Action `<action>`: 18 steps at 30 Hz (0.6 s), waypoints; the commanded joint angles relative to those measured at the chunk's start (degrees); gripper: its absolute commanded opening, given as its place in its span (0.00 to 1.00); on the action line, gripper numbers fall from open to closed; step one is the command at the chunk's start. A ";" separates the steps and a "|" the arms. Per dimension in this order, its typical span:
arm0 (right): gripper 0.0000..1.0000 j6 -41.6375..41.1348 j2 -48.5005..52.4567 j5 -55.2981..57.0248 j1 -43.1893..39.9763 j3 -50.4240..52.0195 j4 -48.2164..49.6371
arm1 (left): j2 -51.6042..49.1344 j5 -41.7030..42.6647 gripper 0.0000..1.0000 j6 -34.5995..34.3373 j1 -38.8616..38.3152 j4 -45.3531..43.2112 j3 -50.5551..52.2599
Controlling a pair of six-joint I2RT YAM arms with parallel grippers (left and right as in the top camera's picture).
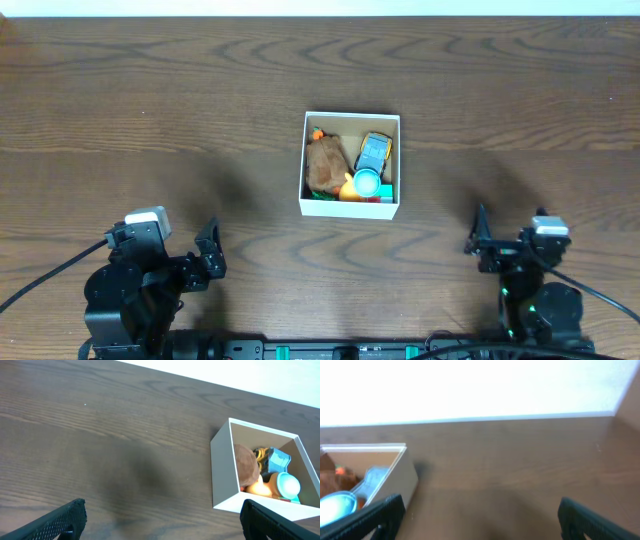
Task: Pack container
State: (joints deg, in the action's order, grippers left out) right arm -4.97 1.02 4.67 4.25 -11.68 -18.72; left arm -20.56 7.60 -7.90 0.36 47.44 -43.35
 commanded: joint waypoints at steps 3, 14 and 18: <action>0.99 4.24 -0.68 -4.72 -0.66 9.94 16.24 | -0.02 0.79 0.98 -0.55 0.26 -0.07 0.28; 0.99 5.40 -0.70 -3.26 -1.84 11.37 14.43 | -0.02 0.79 0.98 -0.55 0.26 -0.04 0.28; 0.99 5.44 -0.66 -3.21 -1.84 11.37 14.58 | -0.02 0.79 0.98 -0.55 0.26 -0.04 0.28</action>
State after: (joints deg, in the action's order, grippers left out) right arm -0.56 0.71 1.69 2.83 -0.40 -3.92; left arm -20.56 7.60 -7.90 0.36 47.42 -43.35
